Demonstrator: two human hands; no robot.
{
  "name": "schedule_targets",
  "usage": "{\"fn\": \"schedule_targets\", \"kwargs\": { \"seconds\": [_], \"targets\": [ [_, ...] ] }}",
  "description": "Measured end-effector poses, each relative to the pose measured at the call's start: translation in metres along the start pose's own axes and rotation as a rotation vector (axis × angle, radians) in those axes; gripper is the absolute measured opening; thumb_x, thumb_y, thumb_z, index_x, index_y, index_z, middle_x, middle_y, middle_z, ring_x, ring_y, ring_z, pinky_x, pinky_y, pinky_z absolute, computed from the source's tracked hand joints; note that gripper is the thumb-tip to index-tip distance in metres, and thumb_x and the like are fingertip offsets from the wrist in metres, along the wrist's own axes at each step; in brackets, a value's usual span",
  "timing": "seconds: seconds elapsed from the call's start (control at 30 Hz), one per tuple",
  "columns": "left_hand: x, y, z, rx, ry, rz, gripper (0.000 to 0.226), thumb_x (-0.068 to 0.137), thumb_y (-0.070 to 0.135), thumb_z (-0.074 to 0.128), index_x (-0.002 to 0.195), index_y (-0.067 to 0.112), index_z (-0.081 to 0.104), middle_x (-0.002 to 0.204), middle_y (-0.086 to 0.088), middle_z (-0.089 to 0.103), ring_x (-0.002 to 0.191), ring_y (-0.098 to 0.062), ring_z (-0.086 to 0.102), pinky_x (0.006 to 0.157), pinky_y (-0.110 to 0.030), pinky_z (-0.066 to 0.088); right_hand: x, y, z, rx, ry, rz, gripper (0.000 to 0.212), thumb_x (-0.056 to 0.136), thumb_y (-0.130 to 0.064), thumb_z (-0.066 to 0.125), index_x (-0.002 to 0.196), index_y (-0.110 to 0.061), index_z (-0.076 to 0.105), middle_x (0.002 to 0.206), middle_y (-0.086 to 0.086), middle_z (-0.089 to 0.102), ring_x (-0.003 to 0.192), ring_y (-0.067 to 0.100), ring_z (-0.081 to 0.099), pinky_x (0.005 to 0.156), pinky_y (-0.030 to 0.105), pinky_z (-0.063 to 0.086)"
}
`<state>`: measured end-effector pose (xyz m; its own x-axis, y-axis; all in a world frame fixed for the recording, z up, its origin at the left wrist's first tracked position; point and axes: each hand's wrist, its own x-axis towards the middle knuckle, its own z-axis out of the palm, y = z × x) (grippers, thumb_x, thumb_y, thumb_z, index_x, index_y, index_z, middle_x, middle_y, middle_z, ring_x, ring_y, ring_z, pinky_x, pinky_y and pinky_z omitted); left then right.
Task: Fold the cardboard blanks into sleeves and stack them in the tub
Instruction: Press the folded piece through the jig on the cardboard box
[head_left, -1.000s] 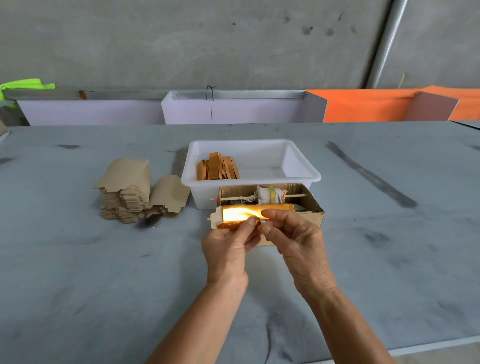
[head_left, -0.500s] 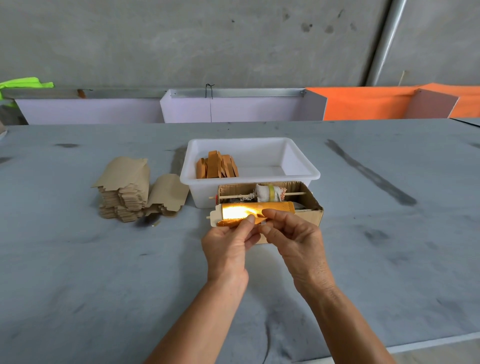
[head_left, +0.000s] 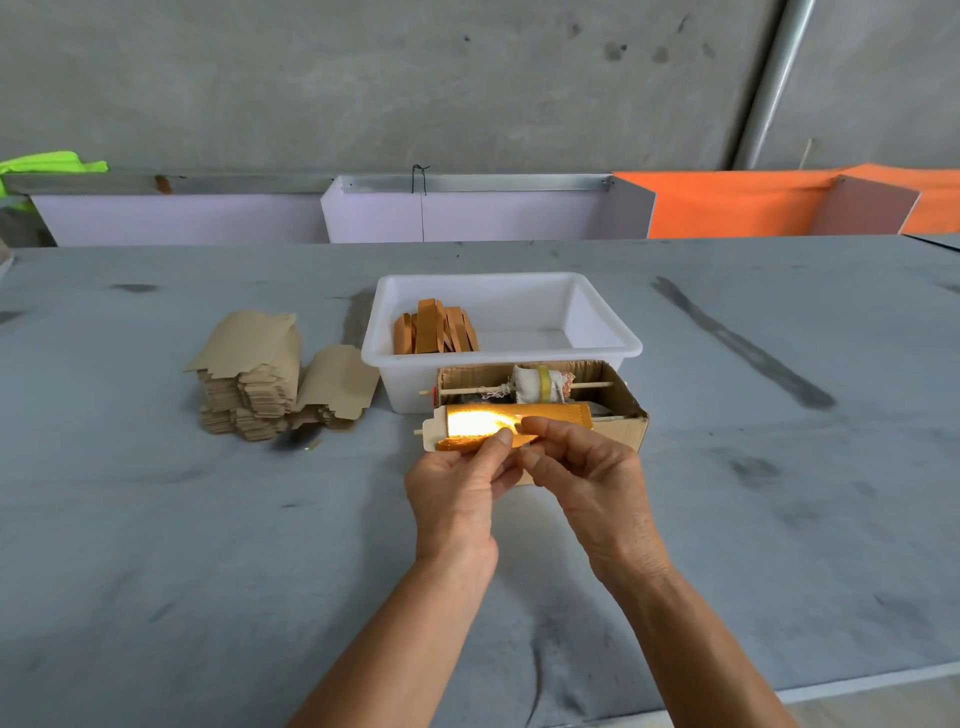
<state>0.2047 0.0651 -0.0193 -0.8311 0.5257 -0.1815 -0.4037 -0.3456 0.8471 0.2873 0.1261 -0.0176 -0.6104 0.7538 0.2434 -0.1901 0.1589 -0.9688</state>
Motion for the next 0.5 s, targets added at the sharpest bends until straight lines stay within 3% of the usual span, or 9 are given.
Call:
{"fn": "schedule_targets", "kwargs": {
  "seconds": [0.23, 0.33, 0.5],
  "targets": [
    [-0.0027, 0.0023, 0.0004, 0.007, -0.007, 0.015, 0.003, 0.081, -0.001, 0.068, 0.082, -0.002, 0.067, 0.078, -0.017, 0.071, 0.068, -0.025, 0.071, 0.058, -0.024, 0.055, 0.0025, -0.0016, -0.0012, -0.024, -0.027, 0.036, 0.026, 0.082, 0.005, 0.066, 0.103, -0.010, 0.070, 0.067, -0.002, 0.069, 0.062, 0.002, 0.061, 0.061, 0.012, 0.048],
    [-0.0041, 0.0038, 0.0013, -0.014, -0.015, 0.019, 0.006, 0.082, -0.002, 0.066, 0.079, 0.002, 0.068, 0.071, -0.010, 0.071, 0.061, -0.019, 0.069, 0.056, -0.022, 0.054, 0.0034, -0.0025, -0.0016, -0.068, -0.032, 0.056, 0.028, 0.082, 0.002, 0.068, 0.104, -0.014, 0.071, 0.063, -0.004, 0.065, 0.054, 0.001, 0.054, 0.057, 0.011, 0.046],
    [-0.0061, 0.0061, 0.0043, -0.047, -0.031, -0.027, 0.011, 0.084, -0.002, 0.064, 0.077, 0.006, 0.068, 0.070, -0.009, 0.070, 0.064, -0.021, 0.067, 0.058, -0.025, 0.057, 0.0036, -0.0039, -0.0027, -0.102, -0.034, 0.067, 0.030, 0.084, 0.003, 0.065, 0.106, -0.016, 0.070, 0.056, -0.011, 0.063, 0.050, -0.001, 0.051, 0.051, 0.009, 0.042]
  ]
}}
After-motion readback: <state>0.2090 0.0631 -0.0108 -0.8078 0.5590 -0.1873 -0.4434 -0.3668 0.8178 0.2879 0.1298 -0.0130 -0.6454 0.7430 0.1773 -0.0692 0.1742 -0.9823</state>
